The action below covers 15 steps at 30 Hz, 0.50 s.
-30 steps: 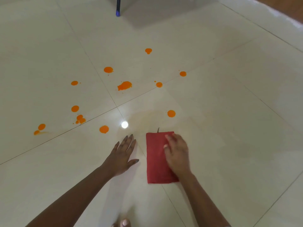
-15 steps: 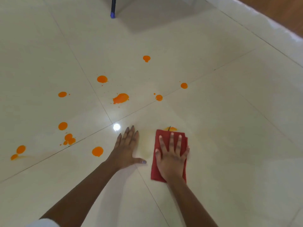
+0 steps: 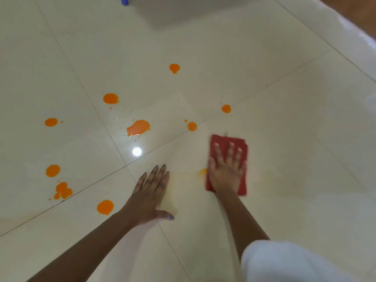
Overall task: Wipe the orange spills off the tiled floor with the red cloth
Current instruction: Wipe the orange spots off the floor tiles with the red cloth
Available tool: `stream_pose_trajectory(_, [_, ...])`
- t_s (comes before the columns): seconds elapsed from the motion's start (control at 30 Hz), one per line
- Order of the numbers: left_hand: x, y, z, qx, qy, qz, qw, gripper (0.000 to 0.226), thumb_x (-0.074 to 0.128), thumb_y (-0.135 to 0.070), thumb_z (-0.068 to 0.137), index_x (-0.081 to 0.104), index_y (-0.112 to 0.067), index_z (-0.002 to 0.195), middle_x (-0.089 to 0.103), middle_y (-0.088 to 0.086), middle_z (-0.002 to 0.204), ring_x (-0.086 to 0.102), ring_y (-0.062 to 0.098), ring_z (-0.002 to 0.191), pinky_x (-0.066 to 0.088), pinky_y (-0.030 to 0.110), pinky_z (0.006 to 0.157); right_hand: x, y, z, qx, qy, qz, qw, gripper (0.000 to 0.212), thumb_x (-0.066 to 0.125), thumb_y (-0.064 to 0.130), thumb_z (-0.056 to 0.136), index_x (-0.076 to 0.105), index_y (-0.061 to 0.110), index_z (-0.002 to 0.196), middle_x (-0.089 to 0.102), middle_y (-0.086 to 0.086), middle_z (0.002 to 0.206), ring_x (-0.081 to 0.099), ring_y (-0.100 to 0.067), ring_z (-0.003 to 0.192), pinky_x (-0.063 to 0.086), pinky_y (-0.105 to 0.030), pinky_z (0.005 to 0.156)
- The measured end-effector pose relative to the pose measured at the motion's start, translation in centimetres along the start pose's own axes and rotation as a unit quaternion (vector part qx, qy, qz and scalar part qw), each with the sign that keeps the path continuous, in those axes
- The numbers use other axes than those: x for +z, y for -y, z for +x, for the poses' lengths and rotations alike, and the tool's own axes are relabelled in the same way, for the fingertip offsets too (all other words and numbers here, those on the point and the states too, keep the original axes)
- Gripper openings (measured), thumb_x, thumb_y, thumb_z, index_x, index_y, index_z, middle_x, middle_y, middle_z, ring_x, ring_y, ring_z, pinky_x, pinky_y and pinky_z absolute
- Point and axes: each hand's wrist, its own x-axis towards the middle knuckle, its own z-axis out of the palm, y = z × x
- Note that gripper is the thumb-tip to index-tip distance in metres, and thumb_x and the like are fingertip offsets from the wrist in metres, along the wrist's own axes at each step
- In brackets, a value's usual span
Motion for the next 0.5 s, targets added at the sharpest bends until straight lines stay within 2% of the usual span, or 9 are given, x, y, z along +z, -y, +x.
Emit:
stream_pose_trajectory(0.1, [0.0, -0.1, -0.2, -0.033, -0.024, -0.028, 0.999, 0.122, 0.039, -0.086, 0.061, 0.002, -0.007, 0.147, -0.015, 0.006, 0.154, -0.013, 0.024, 0.140, -0.008, 0.035, 0.110, 1.7, 5.7, -3.5, -0.120, -0.013, -0.016, 0.993, 0.058, 0.024, 0.049, 0.087, 0.027, 0.040, 0.143, 0.026, -0.009, 0.153, 0.018, -0.035, 0.141, 0.014, -0.059, 0.110])
stream_pose_trajectory(0.17, [-0.3, 0.4, -0.4, -0.065, -0.028, -0.038, 0.997, 0.122, 0.039, -0.086, 0.061, 0.002, -0.006, 0.146, -0.011, 0.010, 0.154, -0.009, 0.027, 0.141, -0.006, 0.036, 0.111, 2.1, 5.3, -8.9, -0.194, -0.003, -0.020, 0.981, 0.055, 0.034, 0.048, 0.088, 0.029, 0.041, 0.143, 0.028, -0.007, 0.153, 0.022, -0.034, 0.140, 0.019, -0.057, 0.110])
stream_pose_trajectory(0.23, [-0.3, 0.8, -0.6, -0.067, -0.015, -0.030, 0.997, 0.120, 0.039, -0.085, 0.063, 0.000, -0.008, 0.146, -0.011, 0.009, 0.155, -0.005, 0.027, 0.141, -0.005, 0.036, 0.111, 1.5, 1.2, -11.0, -0.181, 0.001, -0.002, 0.983, 0.056, 0.040, 0.047, 0.085, 0.033, 0.041, 0.141, 0.028, -0.005, 0.152, 0.025, -0.033, 0.139, 0.024, -0.057, 0.106])
stream_pose_trajectory(0.3, [-0.1, 1.2, -0.7, -0.058, -0.013, -0.021, 0.998, 0.119, 0.038, -0.085, 0.064, -0.001, -0.008, 0.146, -0.012, 0.008, 0.155, -0.007, 0.026, 0.141, -0.005, 0.036, 0.110, 1.0, -2.4, -7.8, -0.130, -0.035, -0.008, 0.991, 0.055, 0.036, 0.047, 0.085, 0.036, 0.039, 0.140, 0.030, -0.006, 0.151, 0.026, -0.033, 0.138, 0.028, -0.058, 0.104])
stream_pose_trajectory(0.4, [0.3, 1.1, -0.7, -0.056, -0.024, -0.014, 0.998, 0.120, 0.038, -0.084, 0.064, -0.001, -0.008, 0.147, -0.012, 0.009, 0.154, -0.011, 0.024, 0.141, -0.006, 0.036, 0.110, 0.6, -0.7, -0.2, -0.049, -0.019, -0.021, 0.998, 0.059, 0.018, 0.051, 0.086, 0.024, 0.040, 0.144, 0.023, -0.007, 0.155, 0.014, -0.033, 0.143, 0.016, -0.059, 0.110])
stream_pose_trajectory(0.43, [0.2, 1.1, -0.6, -0.058, -0.026, -0.015, 0.998, 0.120, 0.039, -0.084, 0.063, -0.001, -0.008, 0.147, -0.012, 0.009, 0.154, -0.011, 0.024, 0.141, -0.006, 0.036, 0.110, 0.8, 1.5, 0.6, -0.061, -0.016, -0.025, 0.998, 0.060, 0.018, 0.051, 0.086, 0.023, 0.040, 0.144, 0.023, -0.008, 0.155, 0.014, -0.033, 0.143, 0.015, -0.058, 0.110])
stream_pose_trajectory(0.5, [0.0, 1.2, -0.9, -0.077, -0.029, -0.026, 0.996, 0.120, 0.038, -0.086, 0.063, 0.000, -0.008, 0.147, -0.011, 0.010, 0.154, -0.011, 0.025, 0.141, -0.006, 0.036, 0.111, 1.8, 6.0, -2.0, -0.160, -0.039, -0.027, 0.986, 0.057, 0.027, 0.047, 0.086, 0.030, 0.038, 0.143, 0.028, -0.008, 0.153, 0.022, -0.035, 0.140, 0.021, -0.060, 0.108])
